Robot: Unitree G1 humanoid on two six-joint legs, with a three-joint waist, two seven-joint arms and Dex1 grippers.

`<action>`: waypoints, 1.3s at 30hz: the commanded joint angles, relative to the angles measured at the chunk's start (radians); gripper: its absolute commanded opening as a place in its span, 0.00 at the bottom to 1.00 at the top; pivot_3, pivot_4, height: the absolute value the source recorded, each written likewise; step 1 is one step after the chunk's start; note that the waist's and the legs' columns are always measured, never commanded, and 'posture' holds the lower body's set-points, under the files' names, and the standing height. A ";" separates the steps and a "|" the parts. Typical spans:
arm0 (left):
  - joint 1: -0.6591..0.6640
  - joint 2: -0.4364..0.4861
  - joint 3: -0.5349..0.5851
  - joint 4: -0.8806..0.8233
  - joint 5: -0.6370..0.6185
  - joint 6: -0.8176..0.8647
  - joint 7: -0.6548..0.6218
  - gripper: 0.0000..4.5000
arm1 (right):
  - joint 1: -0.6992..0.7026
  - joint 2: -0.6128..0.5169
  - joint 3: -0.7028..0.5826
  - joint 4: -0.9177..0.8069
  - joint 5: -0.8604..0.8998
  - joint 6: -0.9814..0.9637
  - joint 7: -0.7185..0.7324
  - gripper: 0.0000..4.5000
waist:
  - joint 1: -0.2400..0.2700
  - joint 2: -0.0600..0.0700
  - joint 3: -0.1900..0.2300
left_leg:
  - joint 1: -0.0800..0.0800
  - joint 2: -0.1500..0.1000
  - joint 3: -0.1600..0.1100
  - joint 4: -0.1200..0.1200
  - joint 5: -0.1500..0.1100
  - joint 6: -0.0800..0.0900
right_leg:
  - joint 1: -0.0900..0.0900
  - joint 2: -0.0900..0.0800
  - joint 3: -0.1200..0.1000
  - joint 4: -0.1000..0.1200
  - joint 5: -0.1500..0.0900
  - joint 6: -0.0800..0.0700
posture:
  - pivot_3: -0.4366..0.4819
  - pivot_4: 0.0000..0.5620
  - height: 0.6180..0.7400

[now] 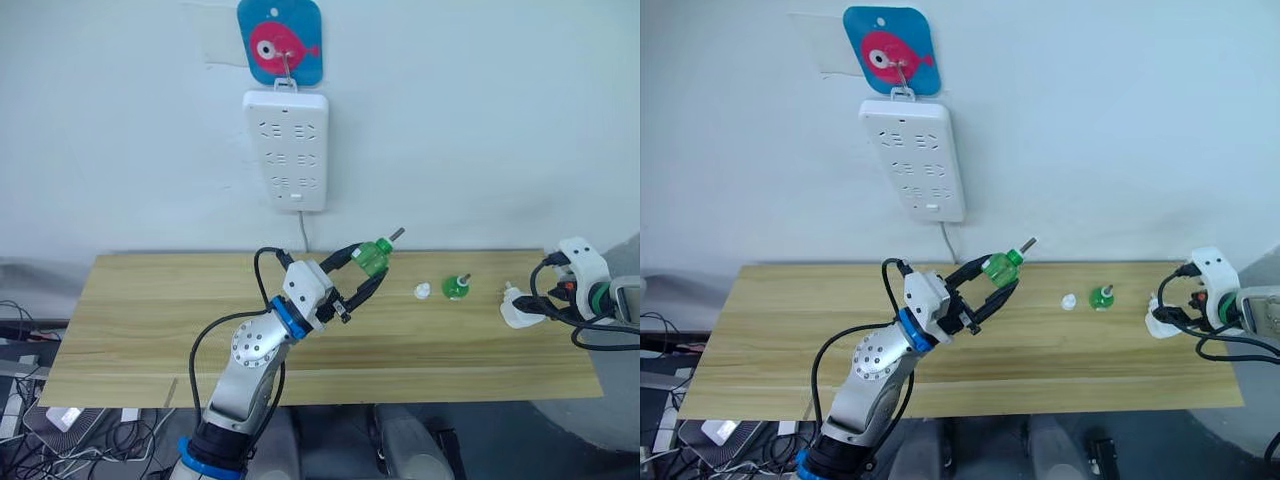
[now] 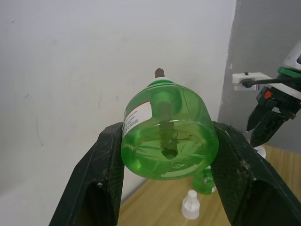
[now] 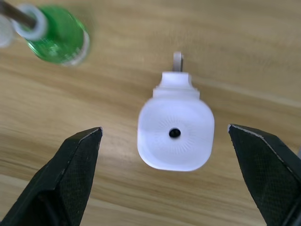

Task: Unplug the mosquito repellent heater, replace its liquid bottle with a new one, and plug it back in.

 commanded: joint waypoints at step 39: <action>0.051 0.119 0.006 -0.174 -0.166 0.106 -0.168 0.49 | -0.200 -0.048 -0.212 0.092 0.100 0.410 0.696 0.65 | 0.030 0.017 0.008 | 0.001 -0.001 0.000 0.000 -0.001 0.001 | 0.003 -0.001 0.000 -0.002 0.000 0.000 | 0.36 0.50 1.00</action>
